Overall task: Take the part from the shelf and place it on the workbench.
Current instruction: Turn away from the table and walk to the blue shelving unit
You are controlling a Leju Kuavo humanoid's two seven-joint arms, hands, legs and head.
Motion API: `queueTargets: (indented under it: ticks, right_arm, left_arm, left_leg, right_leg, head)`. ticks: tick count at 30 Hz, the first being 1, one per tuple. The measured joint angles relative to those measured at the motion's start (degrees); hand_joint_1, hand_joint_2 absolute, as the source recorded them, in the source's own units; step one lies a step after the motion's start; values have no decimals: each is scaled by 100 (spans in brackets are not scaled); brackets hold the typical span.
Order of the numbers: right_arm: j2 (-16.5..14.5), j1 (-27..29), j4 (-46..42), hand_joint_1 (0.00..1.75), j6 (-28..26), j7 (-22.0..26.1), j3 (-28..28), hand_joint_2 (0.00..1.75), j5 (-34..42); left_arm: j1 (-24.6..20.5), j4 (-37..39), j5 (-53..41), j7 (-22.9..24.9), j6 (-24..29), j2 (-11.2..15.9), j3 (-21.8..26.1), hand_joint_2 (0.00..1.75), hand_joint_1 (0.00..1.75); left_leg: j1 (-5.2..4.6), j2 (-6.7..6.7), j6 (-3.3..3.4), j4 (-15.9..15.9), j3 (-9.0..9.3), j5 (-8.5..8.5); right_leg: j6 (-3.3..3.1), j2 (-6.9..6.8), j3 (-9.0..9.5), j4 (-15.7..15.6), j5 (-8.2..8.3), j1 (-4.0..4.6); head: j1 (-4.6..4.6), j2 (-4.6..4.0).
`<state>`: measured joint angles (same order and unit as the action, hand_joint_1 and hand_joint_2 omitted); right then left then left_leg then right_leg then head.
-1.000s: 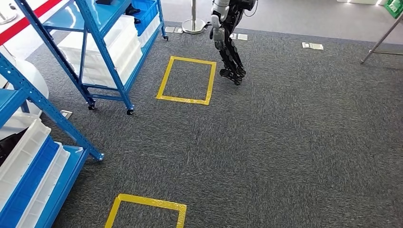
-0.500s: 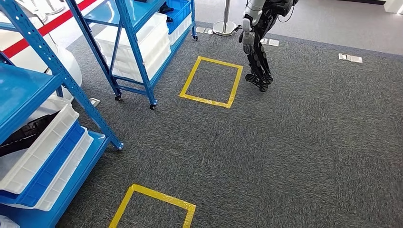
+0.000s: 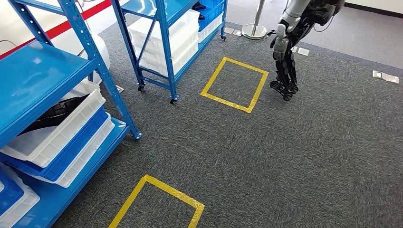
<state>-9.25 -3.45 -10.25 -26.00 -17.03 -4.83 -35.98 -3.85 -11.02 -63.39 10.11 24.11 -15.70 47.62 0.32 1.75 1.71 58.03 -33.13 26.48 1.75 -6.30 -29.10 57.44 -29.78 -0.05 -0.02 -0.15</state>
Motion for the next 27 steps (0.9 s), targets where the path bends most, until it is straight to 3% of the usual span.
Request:
queueTargets:
  ticks: [1,3,5,6,7,9,10,12,14,16,18,20,21,22,23,25,27]
  right_arm:
    - [-1,-4,-1,0,1,0,0,0,-3]
    - [-1,2,-1,0,3,0,0,0,-9]
    - [1,20,0,0,8,0,0,0,-13]
    - [3,30,1,0,10,-1,0,0,-14]
    - [8,37,1,0,13,-1,0,0,-16]
    - [20,40,2,0,17,-1,0,0,-19]
    - [23,39,2,0,21,0,0,0,-20]
    - [23,32,3,0,26,0,0,0,-19]
    - [15,22,3,0,28,0,1,0,-12]
    - [4,22,3,0,27,0,1,0,-3]
    - [-4,34,3,0,26,0,2,0,2]
    - [-3,50,4,0,26,0,2,0,6]
    - [0,55,4,0,26,0,2,0,9]
    - [2,55,4,0,26,0,2,0,11]
    - [-1,52,3,0,26,0,2,0,16]
    - [-9,47,3,0,26,0,2,0,26]
    - [-15,45,2,0,24,0,2,0,32]
  left_arm:
    - [-2,0,1,1,2,-4,2,0,0]
    - [-17,0,3,1,7,-9,7,0,0]
    - [-21,0,3,2,7,-14,8,0,0]
    - [-14,0,3,2,7,-16,10,0,0]
    - [-8,0,3,3,7,-16,12,0,0]
    - [-4,0,1,3,10,-20,16,0,0]
    - [-6,0,-1,2,14,-22,16,0,0]
    - [-4,0,-8,1,21,-27,16,0,0]
    - [6,0,-24,1,24,-24,16,0,0]
    - [12,0,-44,0,24,-20,15,0,0]
    - [4,0,-58,-2,24,-21,14,0,0]
    - [0,0,-64,-4,23,-21,13,0,0]
    - [4,0,-65,-4,22,-20,13,0,0]
    - [8,0,-66,-4,21,-18,13,0,0]
    - [10,0,-68,-4,20,-15,14,0,0]
    - [-1,0,-75,-4,18,-10,14,0,0]
    - [-19,0,-81,-3,15,-7,13,0,0]
  left_leg:
    - [12,-58,45,-32,13,-28]
    - [24,-180,97,-61,16,-61]
    - [26,-331,111,-56,3,-69]
    - [26,-409,111,-53,3,-69]
    - [27,-490,108,-49,7,-71]
    - [30,-633,88,-36,12,-71]
    - [20,-697,62,-20,7,-65]
    - [3,-784,-4,-7,-15,-63]
    - [12,-846,-66,-12,-44,-78]
    - [26,-683,-109,152,-132,31]
    - [31,-385,-149,745,-401,375]
    - [38,-258,-187,1460,-738,683]
    - [39,-236,-193,1612,-809,702]
    - [39,-211,-189,1542,-766,616]
    - [36,-166,-172,1266,-612,453]
    - [3,68,-111,493,-187,148]
    - [-43,220,-51,86,13,54]
  right_leg:
    - [14,118,-57,139,-84,-13]
    - [-1,435,-341,749,-369,-51]
    - [4,564,-690,1433,-597,-61]
    - [36,581,-755,1540,-590,-65]
    - [85,597,-710,1417,-487,-71]
    - [184,736,-396,689,-151,-113]
    - [193,821,-258,345,-16,-126]
    - [128,924,-141,39,86,-122]
    - [23,833,-124,32,114,-116]
    - [-70,725,-107,13,142,-142]
    - [-154,597,-104,3,141,-130]
    - [-194,447,-106,5,126,-96]
    - [-203,374,-106,5,120,-82]
    - [-209,306,-101,6,114,-73]
    - [-214,243,-92,6,109,-65]
    - [-202,141,-69,11,89,-31]
    - [-166,47,-58,13,65,11]
  head:
    - [2,0]
    - [14,0]
    - [15,0]
    - [16,0]
    - [17,0]
    - [21,0]
    - [23,0]
    - [20,0]
    - [11,0]
    - [-2,0]
    - [-30,0]
    - [-42,0]
    - [-41,0]
    - [-42,0]
    - [-42,0]
    - [-44,0]
    - [-40,0]
